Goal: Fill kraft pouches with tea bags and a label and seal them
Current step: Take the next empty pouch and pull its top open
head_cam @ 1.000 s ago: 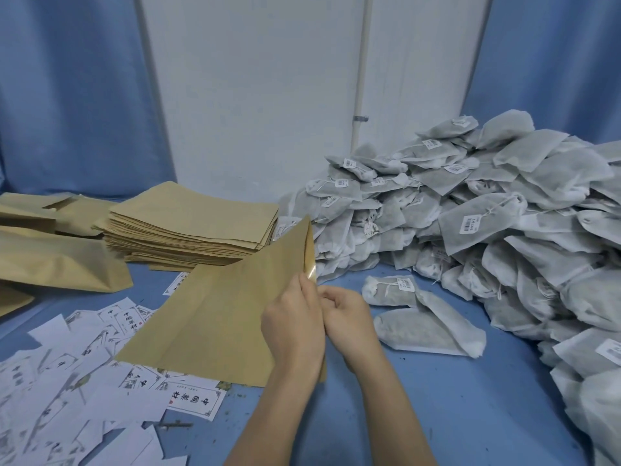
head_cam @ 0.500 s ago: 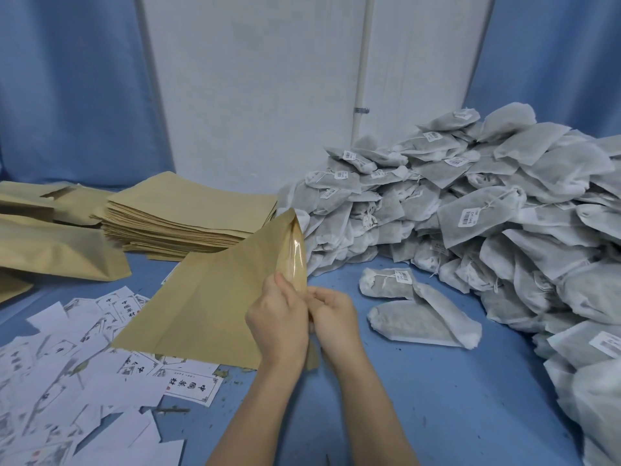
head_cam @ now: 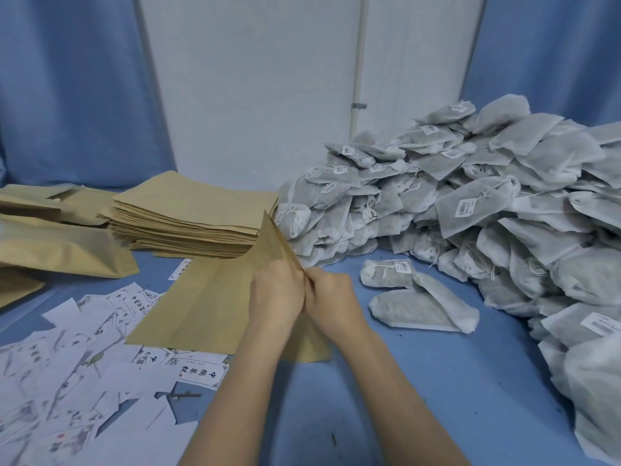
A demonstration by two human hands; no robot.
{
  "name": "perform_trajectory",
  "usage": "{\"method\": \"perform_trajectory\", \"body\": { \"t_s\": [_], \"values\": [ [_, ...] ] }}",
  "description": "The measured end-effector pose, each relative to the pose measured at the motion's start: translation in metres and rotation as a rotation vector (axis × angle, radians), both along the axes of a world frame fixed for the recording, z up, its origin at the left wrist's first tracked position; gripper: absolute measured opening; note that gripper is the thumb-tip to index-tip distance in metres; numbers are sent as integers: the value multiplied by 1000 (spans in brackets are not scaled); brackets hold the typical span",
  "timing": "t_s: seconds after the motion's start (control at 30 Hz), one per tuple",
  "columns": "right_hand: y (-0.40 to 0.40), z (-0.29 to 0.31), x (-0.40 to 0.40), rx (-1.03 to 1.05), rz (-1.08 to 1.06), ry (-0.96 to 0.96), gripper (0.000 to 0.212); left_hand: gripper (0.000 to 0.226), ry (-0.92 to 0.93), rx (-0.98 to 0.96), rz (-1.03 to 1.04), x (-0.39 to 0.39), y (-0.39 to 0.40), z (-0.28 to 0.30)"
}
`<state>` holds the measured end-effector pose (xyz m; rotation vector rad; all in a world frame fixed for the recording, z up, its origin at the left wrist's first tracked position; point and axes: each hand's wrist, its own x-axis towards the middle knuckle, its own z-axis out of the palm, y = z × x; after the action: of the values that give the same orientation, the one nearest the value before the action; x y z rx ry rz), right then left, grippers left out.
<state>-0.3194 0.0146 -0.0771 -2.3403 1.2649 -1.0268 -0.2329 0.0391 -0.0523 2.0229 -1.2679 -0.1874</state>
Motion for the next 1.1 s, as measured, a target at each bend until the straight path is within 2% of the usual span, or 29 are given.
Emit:
{"method": "perform_trajectory", "body": {
  "t_s": [0.13, 0.23, 0.3, 0.4, 0.43, 0.5, 0.57, 0.6, 0.7, 0.83, 0.9, 0.97, 1.03, 1.1],
  "values": [
    [0, 5, -4, -1, -11, 19, 28, 32, -16, -28, -81, 1, 7, 1],
    [-5, 8, -7, 159, -95, -93, 29, 35, 38, -104, -86, -6, 12, -7],
    [-12, 8, -10, 258, -180, -79, 33, 34, 46, -96, -77, -10, 13, -14],
    [-14, 8, -15, 278, -192, -10, 19, 26, 0, -65, -70, -15, 12, -17],
    [-13, 7, -17, 233, -168, -15, 11, 25, -42, -53, -75, -16, 10, -15],
    [-8, 9, -20, 52, -131, 6, 24, 26, -165, -20, -94, -17, 7, -6],
    [-7, 10, -27, -85, -86, -7, 14, 27, -317, 8, -118, -19, 5, 7],
    [-6, 15, -31, -94, -48, 10, 7, 28, -393, 27, -131, -21, 5, 13],
    [-9, 26, -41, -84, 98, 126, 12, 28, -565, 31, -183, -27, 5, 26],
    [-14, 43, -47, -80, 150, 209, 17, 32, -783, -38, -227, -32, 7, 33],
    [-19, 49, -51, -146, 175, 214, 21, 30, -848, -62, -257, -35, 10, 35],
    [-20, 52, -52, -104, 191, 229, 23, 25, -884, -91, -273, -37, 14, 41],
    [-25, 53, -52, -75, 218, 246, 16, 11, -984, -158, -347, -36, 22, 51],
    [-22, 57, -53, 0, 206, 296, 11, 36, -1035, -192, -383, -33, 23, 55]
  ]
}}
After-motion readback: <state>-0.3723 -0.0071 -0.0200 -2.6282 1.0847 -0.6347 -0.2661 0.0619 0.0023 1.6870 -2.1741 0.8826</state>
